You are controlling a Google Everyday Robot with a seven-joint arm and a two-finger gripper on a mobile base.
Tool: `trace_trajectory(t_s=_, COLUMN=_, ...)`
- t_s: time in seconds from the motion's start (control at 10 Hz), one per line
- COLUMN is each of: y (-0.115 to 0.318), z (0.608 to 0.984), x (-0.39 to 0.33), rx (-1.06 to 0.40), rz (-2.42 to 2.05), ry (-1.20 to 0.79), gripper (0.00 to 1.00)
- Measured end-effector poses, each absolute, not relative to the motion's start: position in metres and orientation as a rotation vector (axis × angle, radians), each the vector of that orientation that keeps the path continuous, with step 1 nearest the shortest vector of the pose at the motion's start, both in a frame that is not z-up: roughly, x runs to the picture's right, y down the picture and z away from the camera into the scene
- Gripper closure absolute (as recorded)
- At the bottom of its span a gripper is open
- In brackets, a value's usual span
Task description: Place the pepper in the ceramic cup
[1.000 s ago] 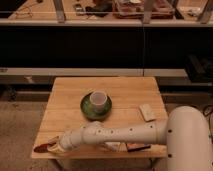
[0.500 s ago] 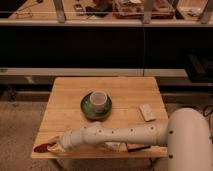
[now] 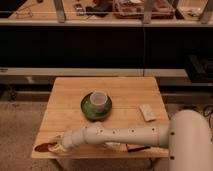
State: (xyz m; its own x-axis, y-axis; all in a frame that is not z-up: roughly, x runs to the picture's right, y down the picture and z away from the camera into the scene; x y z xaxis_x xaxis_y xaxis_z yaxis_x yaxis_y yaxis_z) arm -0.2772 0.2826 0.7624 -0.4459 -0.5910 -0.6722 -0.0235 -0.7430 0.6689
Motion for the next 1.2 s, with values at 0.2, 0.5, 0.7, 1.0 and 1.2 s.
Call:
trace_trajectory(t_s=0.2, y=0.2833, z=0.7654, x=-0.2737, rx=1.391, rz=-2.226, ry=-0.88, gripper=0.2)
trace_trajectory(t_s=0.5, y=0.2808, z=0.7658, x=-0.2741, rx=1.397, rz=-2.204, ry=-0.872, gripper=0.2)
trace_trajectory(t_s=0.7, y=0.2831, z=0.7659, x=-0.2763, rx=1.402, rz=-2.196, ry=-0.877, gripper=0.2)
trace_trajectory(t_s=1.0, y=0.2845, z=0.7691, x=-0.2754, rx=1.398, rz=-2.192, ry=-0.873, gripper=0.27)
trace_trajectory(t_s=1.2, y=0.2854, z=0.7703, x=-0.2756, rx=1.397, rz=-2.191, ry=-0.872, gripper=0.43)
